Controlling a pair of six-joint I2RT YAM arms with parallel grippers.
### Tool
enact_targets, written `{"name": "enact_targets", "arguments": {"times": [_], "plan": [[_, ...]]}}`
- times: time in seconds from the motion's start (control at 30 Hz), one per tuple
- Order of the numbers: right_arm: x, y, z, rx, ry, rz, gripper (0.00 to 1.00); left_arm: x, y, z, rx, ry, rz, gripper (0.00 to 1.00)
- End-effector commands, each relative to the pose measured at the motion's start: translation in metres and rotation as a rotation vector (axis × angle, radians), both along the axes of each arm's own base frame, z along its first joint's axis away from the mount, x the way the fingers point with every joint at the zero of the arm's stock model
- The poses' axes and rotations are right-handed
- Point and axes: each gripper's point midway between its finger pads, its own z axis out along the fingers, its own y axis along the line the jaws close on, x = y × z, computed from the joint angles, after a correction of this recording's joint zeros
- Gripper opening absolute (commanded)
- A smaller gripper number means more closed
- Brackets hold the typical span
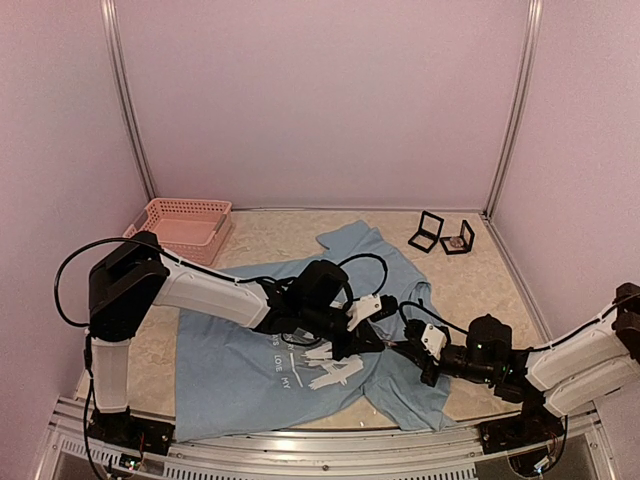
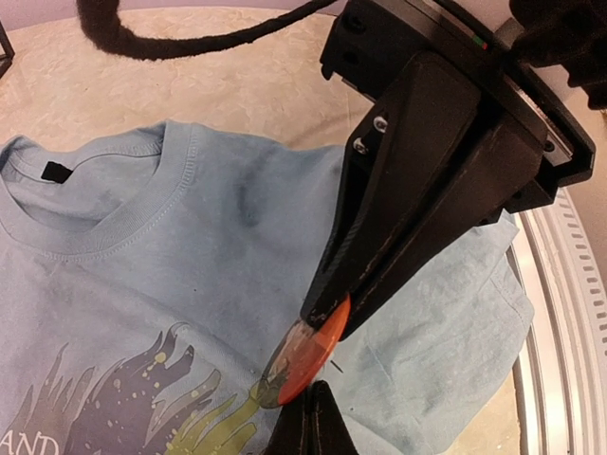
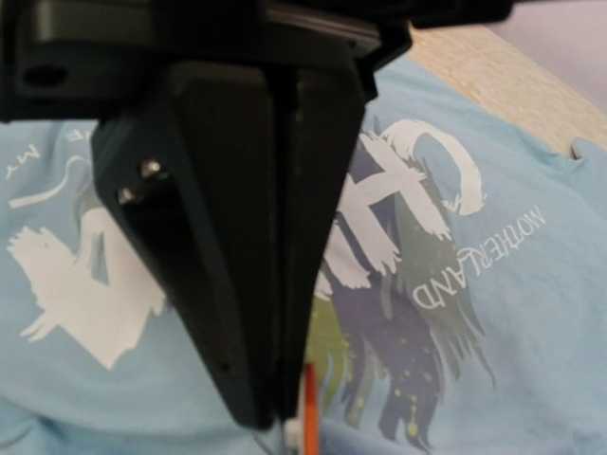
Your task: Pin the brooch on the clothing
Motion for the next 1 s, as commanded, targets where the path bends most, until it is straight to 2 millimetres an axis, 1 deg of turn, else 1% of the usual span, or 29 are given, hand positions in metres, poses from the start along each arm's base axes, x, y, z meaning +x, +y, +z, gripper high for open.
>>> {"name": "enact_targets", "arguments": {"times": [0.0, 0.1, 0.2, 0.23, 0.3, 0.63, 0.7, 0.97], "plan": [[-0.007, 0.001, -0.007, -0.017, 0.028, 0.022, 0.0, 0.004, 0.0, 0.024, -0.051, -0.025, 0.006, 0.0], [-0.001, -0.003, -0.01, -0.02, 0.036, -0.026, 0.0, 0.004, 0.0, 0.025, -0.051, -0.025, 0.003, 0.0], [0.014, -0.012, -0.007, -0.019, 0.019, -0.125, 0.0, 0.001, 0.004, 0.022, -0.044, -0.02, 0.001, 0.0], [0.015, -0.013, -0.006, -0.017, 0.011, -0.134, 0.0, 0.002, 0.005, 0.022, -0.042, -0.02, 0.003, 0.0], [0.013, -0.012, -0.004, -0.016, 0.002, -0.119, 0.0, 0.0, 0.006, 0.022, -0.041, -0.023, 0.001, 0.0], [0.005, -0.004, -0.012, -0.044, 0.013, -0.053, 0.0, 0.002, 0.003, 0.028, -0.057, -0.034, 0.001, 0.0], [-0.001, 0.0, -0.012, -0.037, 0.018, -0.009, 0.0, 0.002, 0.003, 0.027, -0.055, -0.033, 0.002, 0.0], [-0.011, 0.004, 0.004, 0.037, 0.016, 0.041, 0.0, 0.003, 0.002, 0.02, -0.039, -0.025, 0.004, 0.0]]}}
